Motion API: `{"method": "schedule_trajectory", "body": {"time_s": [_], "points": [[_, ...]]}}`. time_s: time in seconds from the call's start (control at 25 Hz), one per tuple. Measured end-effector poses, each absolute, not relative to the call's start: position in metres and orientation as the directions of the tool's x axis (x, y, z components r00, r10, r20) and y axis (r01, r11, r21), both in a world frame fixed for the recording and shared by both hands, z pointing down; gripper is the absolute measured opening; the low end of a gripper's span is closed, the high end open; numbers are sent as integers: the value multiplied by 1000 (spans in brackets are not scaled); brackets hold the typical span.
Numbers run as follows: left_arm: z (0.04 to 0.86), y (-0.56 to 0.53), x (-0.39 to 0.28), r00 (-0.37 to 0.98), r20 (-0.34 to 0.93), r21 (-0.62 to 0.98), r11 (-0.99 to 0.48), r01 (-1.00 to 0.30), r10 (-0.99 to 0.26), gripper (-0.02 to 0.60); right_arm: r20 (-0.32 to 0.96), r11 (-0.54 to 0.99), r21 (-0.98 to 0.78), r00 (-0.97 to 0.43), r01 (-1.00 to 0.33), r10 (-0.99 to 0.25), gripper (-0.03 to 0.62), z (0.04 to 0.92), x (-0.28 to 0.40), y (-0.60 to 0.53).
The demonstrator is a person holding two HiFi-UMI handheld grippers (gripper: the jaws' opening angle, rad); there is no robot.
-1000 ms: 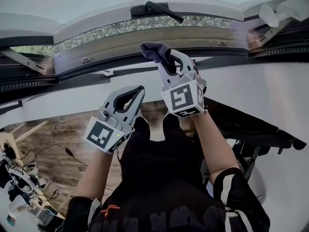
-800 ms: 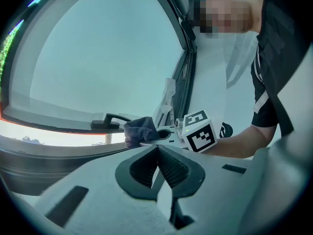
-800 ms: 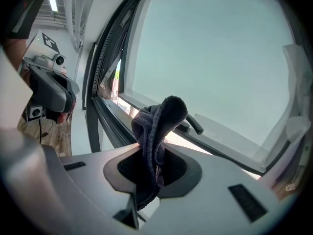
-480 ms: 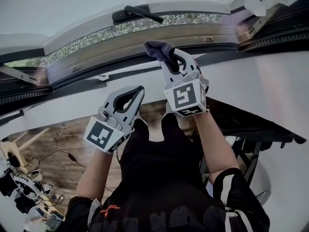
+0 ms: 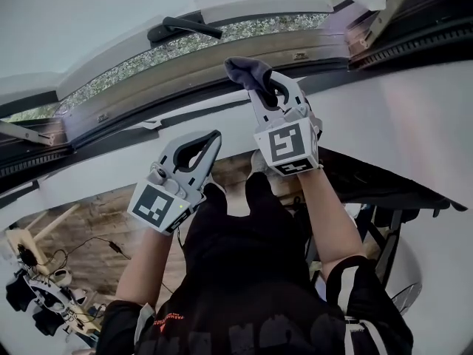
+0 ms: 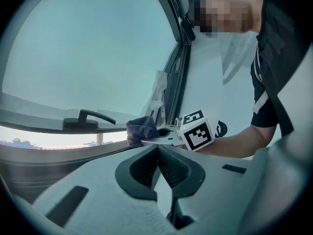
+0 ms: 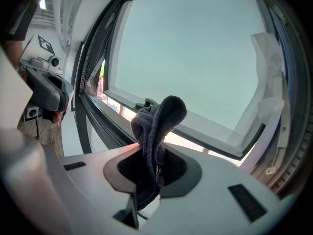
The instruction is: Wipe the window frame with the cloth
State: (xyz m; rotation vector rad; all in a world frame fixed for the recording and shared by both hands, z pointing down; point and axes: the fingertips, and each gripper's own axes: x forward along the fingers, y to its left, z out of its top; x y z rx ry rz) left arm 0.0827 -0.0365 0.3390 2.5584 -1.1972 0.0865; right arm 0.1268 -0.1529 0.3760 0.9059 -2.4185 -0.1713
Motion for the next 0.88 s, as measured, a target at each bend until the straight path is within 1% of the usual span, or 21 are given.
{"method": "schedule_trajectory", "body": {"time_s": [0.32,0.88], "points": [[339,-47,106,674,200,264,-624,-736,-711,20,444,735,270,-597,-622,-668,61,379,158,-165],[339,-66,152,725,210,278,-671,-687,-656,20,437,666,278,-527,-692,-729,61,376,219,-189]]}}
